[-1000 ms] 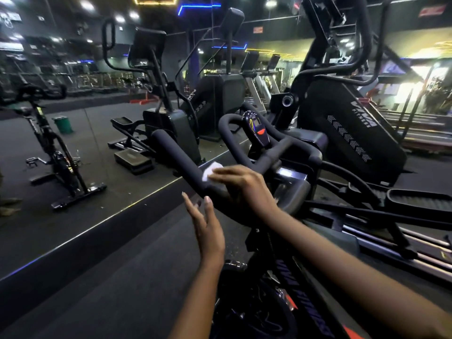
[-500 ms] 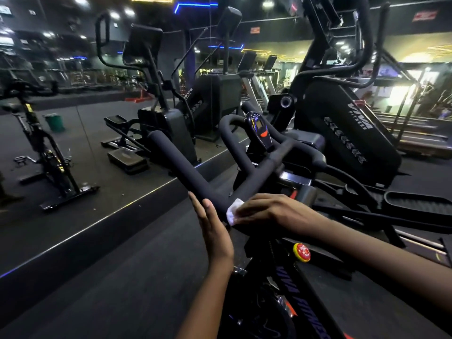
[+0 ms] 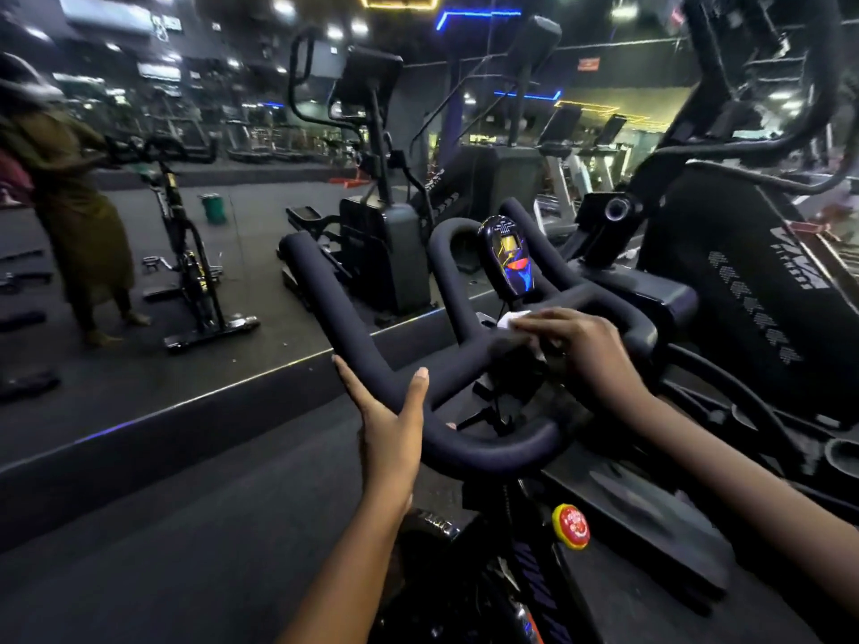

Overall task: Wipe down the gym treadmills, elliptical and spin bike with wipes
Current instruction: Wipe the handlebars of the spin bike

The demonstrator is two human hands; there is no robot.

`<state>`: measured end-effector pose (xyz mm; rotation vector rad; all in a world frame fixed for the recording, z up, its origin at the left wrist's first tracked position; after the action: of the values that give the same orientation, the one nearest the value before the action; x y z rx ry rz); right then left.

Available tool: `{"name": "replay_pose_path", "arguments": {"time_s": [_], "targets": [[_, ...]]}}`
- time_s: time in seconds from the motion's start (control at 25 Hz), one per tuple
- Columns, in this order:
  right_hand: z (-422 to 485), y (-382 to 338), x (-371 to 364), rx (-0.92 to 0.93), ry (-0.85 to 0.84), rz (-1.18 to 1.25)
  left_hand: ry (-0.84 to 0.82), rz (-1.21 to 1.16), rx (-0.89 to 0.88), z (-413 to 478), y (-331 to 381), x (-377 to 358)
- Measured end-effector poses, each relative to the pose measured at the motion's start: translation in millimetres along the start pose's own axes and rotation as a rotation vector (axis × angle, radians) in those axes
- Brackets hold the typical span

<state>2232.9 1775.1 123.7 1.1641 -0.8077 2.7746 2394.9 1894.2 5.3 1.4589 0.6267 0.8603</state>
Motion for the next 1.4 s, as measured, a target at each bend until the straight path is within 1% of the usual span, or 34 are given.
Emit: {"name": "replay_pose_path", "arguments": {"time_s": [0.04,0.08,0.16,0.2,0.32,0.36,0.44,0.48,0.52,0.56,0.64,0.68,0.72,0.76,0.88,0.92,1.0,1.04,1.12,1.16,1.2,1.28,1.36,1.4], "targets": [[10.5,13.0,-9.7,-0.098,-0.009,-0.009,0.033,0.017,0.005,-1.3,0.0,1.2],[15.5,19.7,-25.4,-0.156,-0.047,-0.069,0.063,0.027,0.005,-2.9,0.1,2.2],[14.8,7.7,-47.7,-0.095,-0.050,-0.263,0.096,0.015,0.002,-5.0,1.8,2.6],[10.8,-4.6,-52.7,-0.049,-0.017,-0.296,0.109,-0.002,-0.003,-5.0,2.9,2.9],[-5.8,-39.7,-69.6,0.028,0.017,-0.186,0.160,-0.023,-0.019,-5.1,3.1,5.4],[-12.6,-52.6,-78.6,0.068,-0.018,-0.131,0.171,-0.020,-0.026,-6.0,4.9,5.8],[-26.1,-76.6,-89.9,0.212,-0.140,-0.034,0.186,-0.037,-0.036,-7.2,7.9,5.8],[-28.1,-78.6,-85.2,0.255,-0.187,0.017,0.194,-0.048,-0.042,-7.6,8.9,6.0],[-24.7,-71.3,-73.8,0.271,-0.196,0.043,0.203,-0.053,-0.046,-7.9,9.4,6.2],[-15.9,-54.6,-56.1,0.247,-0.152,0.036,0.213,-0.053,-0.052,-8.0,9.9,6.5],[9.8,-3.9,-17.2,0.083,-0.028,-0.040,0.226,-0.052,-0.057,-8.6,10.7,7.7],[19.5,18.3,-9.4,-0.003,-0.034,-0.104,0.229,-0.057,-0.055,-9.1,10.6,7.9],[25.0,29.0,-12.7,-0.043,-0.079,-0.180,0.229,-0.062,-0.053,-9.4,10.2,7.9],[27.5,30.4,-22.6,-0.031,-0.123,-0.235,0.227,-0.064,-0.051,-10.0,9.9,7.7],[24.5,10.4,-45.2,0.032,-0.181,-0.280,0.240,-0.067,-0.055,-9.9,11.6,7.1],[21.8,-1.4,-49.5,0.073,-0.169,-0.271,0.244,-0.065,-0.055,-9.5,12.1,7.2],[12.5,-30.6,-56.1,0.194,-0.114,-0.189,0.249,-0.042,-0.048,-8.5,11.1,7.5],[5.9,-47.7,-61.6,0.265,-0.121,-0.124,0.249,-0.024,-0.041,-8.3,9.6,8.2],[-7.4,-71.6,-78.6,0.379,-0.234,-0.023,0.234,0.028,-0.029,-8.3,9.0,10.4],[-4.7,-76.3,-74.3,0.428,-0.229,0.007,0.220,0.062,-0.031,-7.3,11.9,11.6],[7.9,-75.3,-61.6,0.457,-0.172,0.027,0.211,0.095,-0.038,-4.0,16.2,13.2],[51.8,-60.6,-31.2,0.413,-0.021,0.025,0.211,0.144,-0.045,7.5,25.3,15.8],[97.0,-40.6,-24.3,0.342,-0.001,-0.084,0.233,0.209,-0.029,14.9,31.7,16.4],[114.1,-31.2,-33.9,0.325,-0.038,-0.182,0.250,0.245,-0.020,15.3,33.6,17.0]]}}
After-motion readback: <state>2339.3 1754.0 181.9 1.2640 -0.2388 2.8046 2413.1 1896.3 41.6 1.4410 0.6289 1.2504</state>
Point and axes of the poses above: each hand's wrist, its own z-axis towards the middle knuckle, its own x-axis out of the back of the hand, y = z × x, the point moved 10 cm from there along z, towards the middle knuckle, and after that the axes turned 12 degrees about z, right-handed, at the moved point
